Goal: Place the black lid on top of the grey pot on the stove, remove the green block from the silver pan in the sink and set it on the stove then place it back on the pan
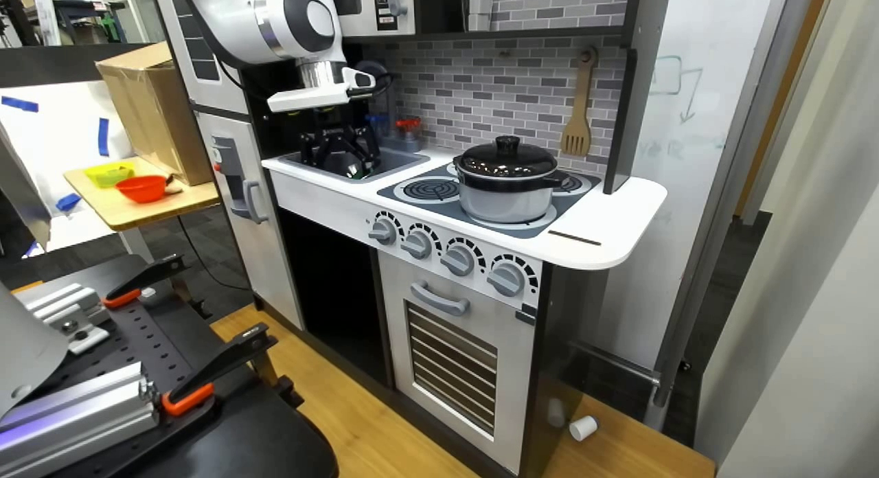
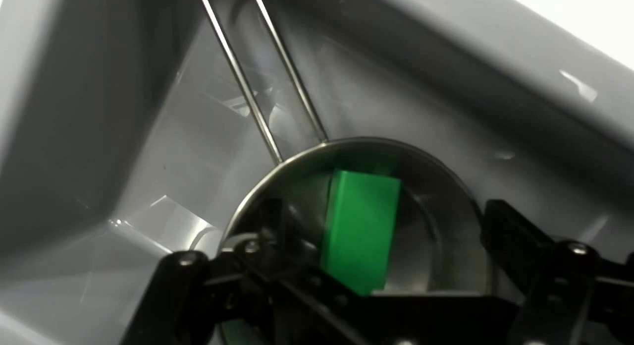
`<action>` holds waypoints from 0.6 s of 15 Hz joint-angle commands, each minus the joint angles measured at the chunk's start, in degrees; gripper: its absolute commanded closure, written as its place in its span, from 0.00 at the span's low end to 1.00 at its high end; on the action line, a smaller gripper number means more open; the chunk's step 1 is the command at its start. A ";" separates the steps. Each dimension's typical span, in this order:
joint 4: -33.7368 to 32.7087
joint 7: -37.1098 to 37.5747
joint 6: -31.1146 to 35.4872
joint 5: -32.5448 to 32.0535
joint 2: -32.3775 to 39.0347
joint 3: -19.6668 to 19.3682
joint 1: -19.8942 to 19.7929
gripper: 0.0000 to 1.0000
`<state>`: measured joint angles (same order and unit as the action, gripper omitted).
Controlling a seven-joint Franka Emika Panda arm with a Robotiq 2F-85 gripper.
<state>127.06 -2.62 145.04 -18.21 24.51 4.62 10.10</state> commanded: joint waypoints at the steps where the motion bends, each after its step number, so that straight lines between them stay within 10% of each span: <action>1: -1.84 -0.84 -1.92 -0.18 1.26 -0.44 0.30 0.00; 4: -2.20 -1.14 -3.28 0.42 1.27 -0.21 0.02 0.03; 5: -2.17 -1.30 -3.52 0.79 1.22 -0.06 -0.17 0.27; 9: -1.79 -1.88 -4.46 1.75 0.59 0.19 -0.72 0.42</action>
<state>126.66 -2.63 142.91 -17.69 24.45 4.66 10.10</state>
